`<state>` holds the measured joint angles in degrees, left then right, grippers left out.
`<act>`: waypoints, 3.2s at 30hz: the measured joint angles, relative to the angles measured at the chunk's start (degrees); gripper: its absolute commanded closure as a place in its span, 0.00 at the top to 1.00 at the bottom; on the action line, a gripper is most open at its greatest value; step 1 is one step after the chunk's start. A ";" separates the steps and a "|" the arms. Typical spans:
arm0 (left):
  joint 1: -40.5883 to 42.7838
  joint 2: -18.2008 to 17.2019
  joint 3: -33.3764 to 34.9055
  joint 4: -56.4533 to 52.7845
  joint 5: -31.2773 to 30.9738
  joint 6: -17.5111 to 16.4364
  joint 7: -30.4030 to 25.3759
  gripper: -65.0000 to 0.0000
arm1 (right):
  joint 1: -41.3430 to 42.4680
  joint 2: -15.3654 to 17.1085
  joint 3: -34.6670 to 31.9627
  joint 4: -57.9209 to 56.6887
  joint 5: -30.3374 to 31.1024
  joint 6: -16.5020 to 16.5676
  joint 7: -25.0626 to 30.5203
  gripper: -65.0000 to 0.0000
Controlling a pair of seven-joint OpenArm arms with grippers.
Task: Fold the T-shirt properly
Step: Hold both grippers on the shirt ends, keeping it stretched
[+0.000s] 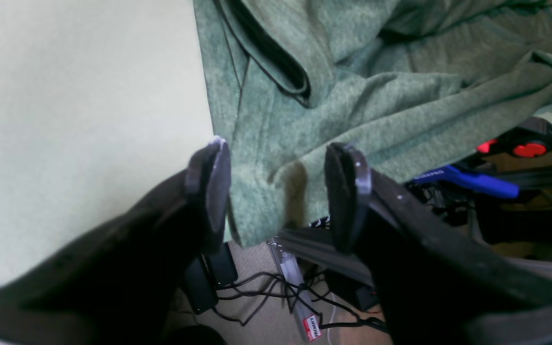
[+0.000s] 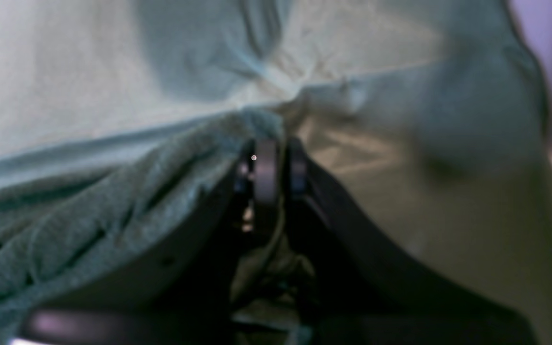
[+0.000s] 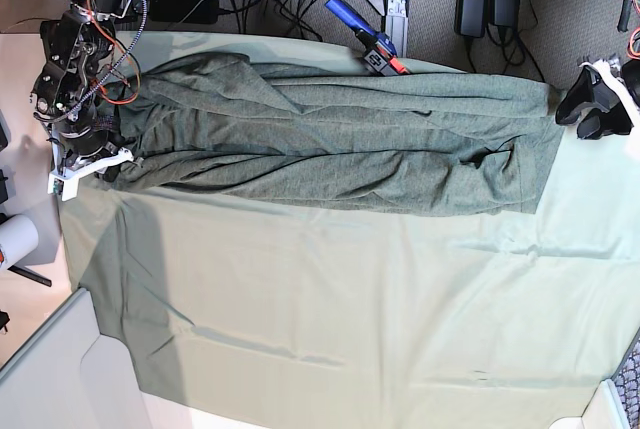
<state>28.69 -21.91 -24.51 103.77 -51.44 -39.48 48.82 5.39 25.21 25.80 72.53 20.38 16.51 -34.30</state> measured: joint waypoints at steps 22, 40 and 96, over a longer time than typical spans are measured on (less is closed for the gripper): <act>-9.42 0.20 2.78 -15.34 -3.26 0.20 -0.15 0.59 | 0.00 0.02 0.00 0.00 0.22 0.00 0.02 0.00; -12.50 1.14 2.60 -22.14 -12.70 -0.02 3.10 0.60 | 0.00 0.02 0.00 0.00 0.20 0.00 -0.26 0.00; -15.45 7.67 12.09 -18.16 -0.22 0.00 0.04 0.00 | 0.00 0.02 0.00 0.00 0.20 0.00 -0.26 0.00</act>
<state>13.23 -14.24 -12.43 85.60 -51.66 -39.48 48.86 5.39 25.23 25.80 72.53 20.58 16.51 -34.57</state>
